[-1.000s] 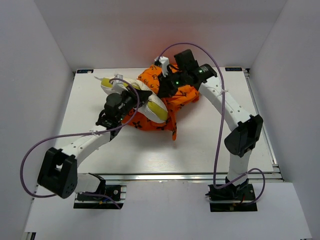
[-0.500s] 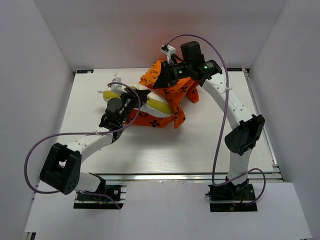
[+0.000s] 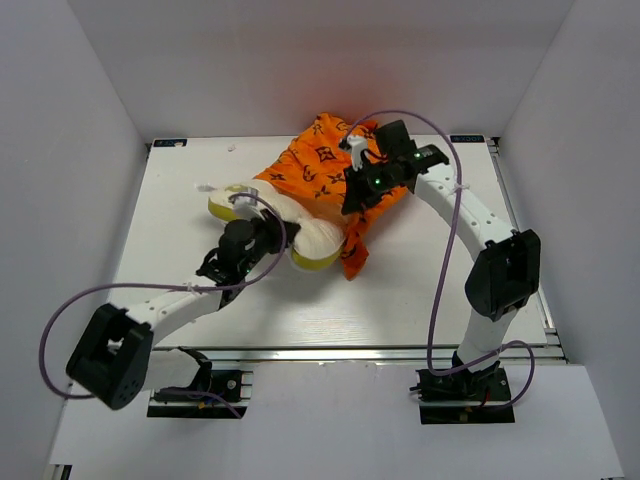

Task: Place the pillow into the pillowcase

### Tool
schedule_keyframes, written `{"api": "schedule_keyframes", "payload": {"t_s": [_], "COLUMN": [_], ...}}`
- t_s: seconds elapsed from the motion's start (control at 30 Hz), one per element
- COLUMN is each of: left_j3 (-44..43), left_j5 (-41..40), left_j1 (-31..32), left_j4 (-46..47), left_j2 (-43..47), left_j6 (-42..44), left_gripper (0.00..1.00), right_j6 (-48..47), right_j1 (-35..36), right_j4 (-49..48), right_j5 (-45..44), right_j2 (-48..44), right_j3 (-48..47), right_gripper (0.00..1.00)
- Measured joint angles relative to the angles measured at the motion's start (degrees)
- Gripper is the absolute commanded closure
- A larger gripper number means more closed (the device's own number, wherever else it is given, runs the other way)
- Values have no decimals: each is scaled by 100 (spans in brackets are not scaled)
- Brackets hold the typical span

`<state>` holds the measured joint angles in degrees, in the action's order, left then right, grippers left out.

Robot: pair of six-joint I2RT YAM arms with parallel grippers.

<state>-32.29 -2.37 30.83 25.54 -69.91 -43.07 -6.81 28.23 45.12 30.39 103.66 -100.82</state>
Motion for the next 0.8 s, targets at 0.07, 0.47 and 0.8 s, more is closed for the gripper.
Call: {"api": "schedule_keyframes", "payload": {"t_s": [0.07, 0.47, 0.8], "left_j3": [-52, -592, -765], "left_j5": [258, 1010, 343], "left_j1": [107, 221, 472], "left_j4": [-184, -1727, -3123], "left_j2": [-485, -1106, 1449], "left_j6": [9, 590, 1893], "left_gripper": [99, 37, 23], "right_j6": [-133, -800, -1329], "right_j1": [9, 15, -651], "right_j4": [15, 22, 326], "right_j5": [17, 529, 667], "right_j2": [-22, -214, -627], "right_j3": [426, 1113, 1040], "right_gripper": [100, 44, 20]}}
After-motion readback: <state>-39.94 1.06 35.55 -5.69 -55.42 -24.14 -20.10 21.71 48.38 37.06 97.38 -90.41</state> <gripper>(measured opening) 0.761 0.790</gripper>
